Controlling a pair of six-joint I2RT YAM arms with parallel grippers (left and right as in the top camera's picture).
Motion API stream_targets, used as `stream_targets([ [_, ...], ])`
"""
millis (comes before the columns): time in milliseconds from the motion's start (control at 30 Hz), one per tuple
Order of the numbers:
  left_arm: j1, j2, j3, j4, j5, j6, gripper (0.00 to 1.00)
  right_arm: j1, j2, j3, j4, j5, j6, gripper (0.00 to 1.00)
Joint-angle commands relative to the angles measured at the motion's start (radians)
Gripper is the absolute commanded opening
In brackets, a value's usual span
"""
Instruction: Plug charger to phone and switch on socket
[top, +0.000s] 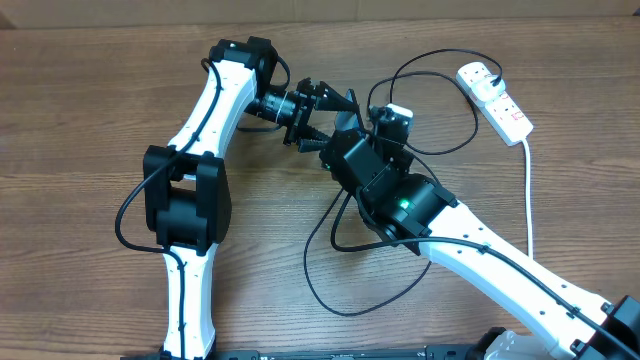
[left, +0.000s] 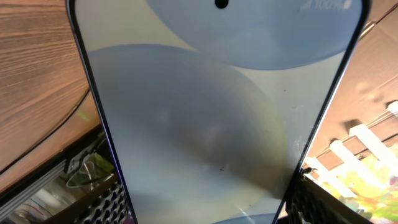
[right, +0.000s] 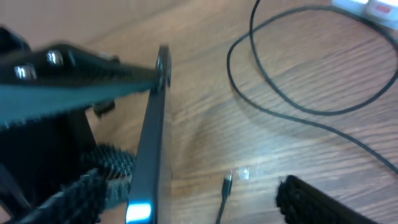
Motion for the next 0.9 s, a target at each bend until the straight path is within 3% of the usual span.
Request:
stream_targets([
  [0,-0.007,0.005,0.029,0.000,0.060,-0.025,0.66,0.005,-0.008,0.022,0.020,0.066,0.011,0.72],
  [267,-0.007,0.005,0.029,0.008,0.059,-0.043,0.67,0.005,-0.008,0.022,0.024,0.051,0.011,0.59],
  [500,-0.007,0.005,0.029,0.016,0.056,-0.043,0.67,0.005,-0.008,0.022,0.026,-0.012,0.011,0.57],
  [700,-0.007,0.005,0.029,0.020,0.056,-0.043,0.67,0.005,-0.008,0.022,0.041,-0.012,0.011,0.42],
  [867,-0.007,0.005,0.029,0.020,0.056,-0.043,0.67,0.004,-0.008,0.022,0.040,-0.012,0.011,0.36],
])
